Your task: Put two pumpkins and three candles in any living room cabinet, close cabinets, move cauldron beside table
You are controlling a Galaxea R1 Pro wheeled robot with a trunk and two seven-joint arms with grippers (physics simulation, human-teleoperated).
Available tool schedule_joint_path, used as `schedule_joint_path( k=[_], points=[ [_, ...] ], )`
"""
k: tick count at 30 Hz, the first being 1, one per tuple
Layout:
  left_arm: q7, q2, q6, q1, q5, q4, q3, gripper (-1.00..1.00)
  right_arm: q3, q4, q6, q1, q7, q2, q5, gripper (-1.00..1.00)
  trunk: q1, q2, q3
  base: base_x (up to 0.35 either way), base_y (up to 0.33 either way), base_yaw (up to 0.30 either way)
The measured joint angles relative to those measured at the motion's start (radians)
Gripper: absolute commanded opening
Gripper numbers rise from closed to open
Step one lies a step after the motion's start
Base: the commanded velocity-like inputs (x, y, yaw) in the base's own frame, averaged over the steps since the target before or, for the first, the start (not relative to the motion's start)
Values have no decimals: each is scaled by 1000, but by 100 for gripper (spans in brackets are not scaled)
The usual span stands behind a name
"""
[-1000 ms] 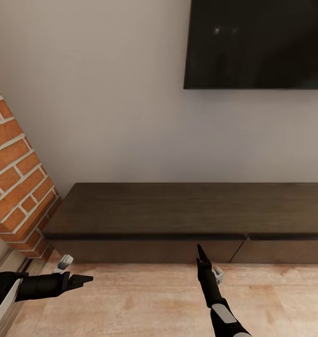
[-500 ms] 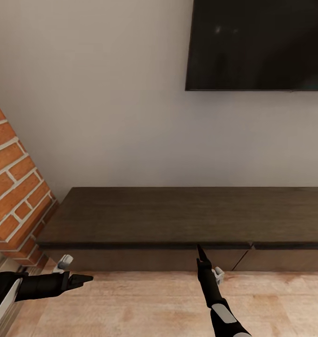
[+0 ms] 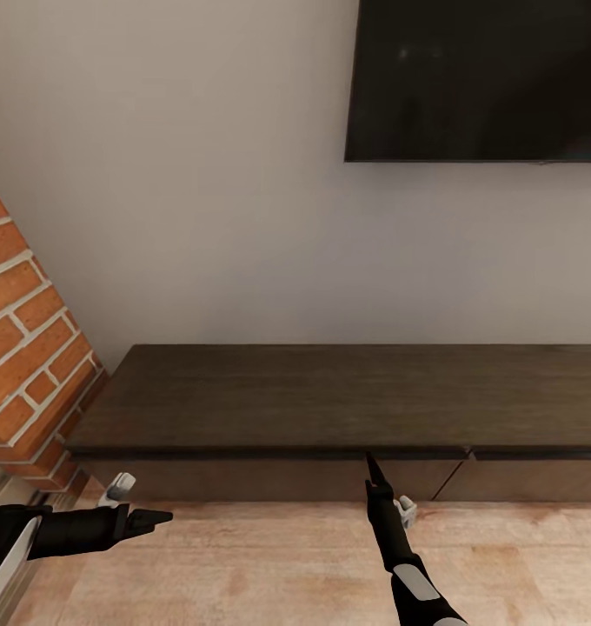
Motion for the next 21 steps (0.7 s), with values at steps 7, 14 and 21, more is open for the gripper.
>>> schedule_joint_path(
  k=[7, 14, 21],
  points=[
    [-4, 0, 0, 0, 0, 0, 0, 100, 0, 0, 0, 0, 0, 0, 0, 100, 15, -28, -13, 0, 0, 0],
    [-4, 0, 0, 0, 0, 0, -1, 100, 0, 0, 0, 0, 0, 0, 0, 100, 15, -28, -13, 22, 0, 0],
    [-4, 0, -1, 0, -1, 0, -2, 100, 0, 0, 0, 0, 0, 0, 0, 100, 15, -28, -13, 90, 0, 0]
  ],
)
